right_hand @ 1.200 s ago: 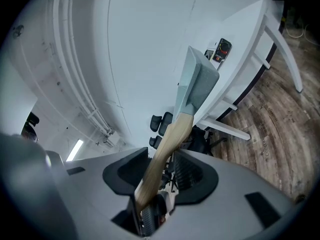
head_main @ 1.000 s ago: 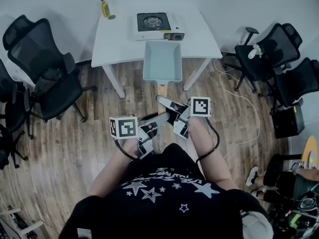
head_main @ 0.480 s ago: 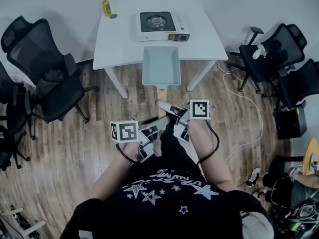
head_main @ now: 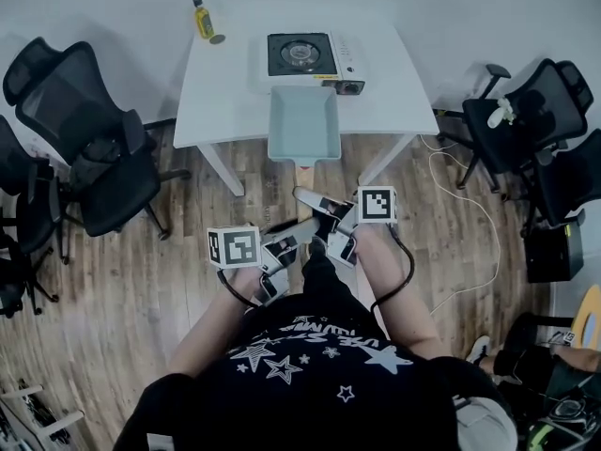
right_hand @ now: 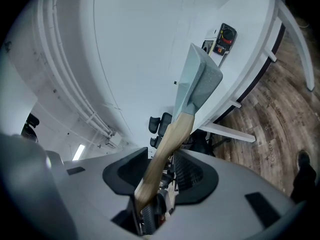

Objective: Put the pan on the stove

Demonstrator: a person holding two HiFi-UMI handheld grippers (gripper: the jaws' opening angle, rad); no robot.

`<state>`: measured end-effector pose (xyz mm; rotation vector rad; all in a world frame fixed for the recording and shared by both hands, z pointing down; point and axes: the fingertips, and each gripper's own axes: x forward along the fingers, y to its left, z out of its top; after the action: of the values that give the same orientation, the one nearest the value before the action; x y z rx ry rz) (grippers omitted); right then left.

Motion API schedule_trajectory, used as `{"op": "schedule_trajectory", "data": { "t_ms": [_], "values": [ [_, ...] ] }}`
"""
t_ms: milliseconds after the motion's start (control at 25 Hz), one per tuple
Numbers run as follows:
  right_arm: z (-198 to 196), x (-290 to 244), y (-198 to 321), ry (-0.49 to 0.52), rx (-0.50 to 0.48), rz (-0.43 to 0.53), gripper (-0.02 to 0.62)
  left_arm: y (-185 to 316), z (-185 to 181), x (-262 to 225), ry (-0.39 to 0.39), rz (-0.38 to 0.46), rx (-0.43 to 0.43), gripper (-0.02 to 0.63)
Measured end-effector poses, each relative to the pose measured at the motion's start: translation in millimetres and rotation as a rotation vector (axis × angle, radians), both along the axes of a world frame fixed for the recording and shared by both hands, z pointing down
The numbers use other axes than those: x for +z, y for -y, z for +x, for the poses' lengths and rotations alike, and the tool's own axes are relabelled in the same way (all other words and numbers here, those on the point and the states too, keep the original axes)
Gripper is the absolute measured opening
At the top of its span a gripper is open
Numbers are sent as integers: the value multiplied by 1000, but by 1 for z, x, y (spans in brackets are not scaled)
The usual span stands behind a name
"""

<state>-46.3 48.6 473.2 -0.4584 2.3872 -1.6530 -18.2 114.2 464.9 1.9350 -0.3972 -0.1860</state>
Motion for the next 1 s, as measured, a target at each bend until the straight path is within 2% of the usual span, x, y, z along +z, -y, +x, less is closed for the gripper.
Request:
{"op": "schedule_trajectory", "data": {
  "t_ms": [400, 920, 1000],
  "values": [
    [20, -8, 100, 22, -28, -19, 164, 102, 22, -7, 9, -4, -40, 155],
    [52, -9, 188, 0, -87, 3, 164, 190, 54, -13, 45, 7, -97, 155],
    [54, -12, 198, 20, -98, -1, 164, 201, 57, -13, 51, 9, -108, 155]
  ]
}}
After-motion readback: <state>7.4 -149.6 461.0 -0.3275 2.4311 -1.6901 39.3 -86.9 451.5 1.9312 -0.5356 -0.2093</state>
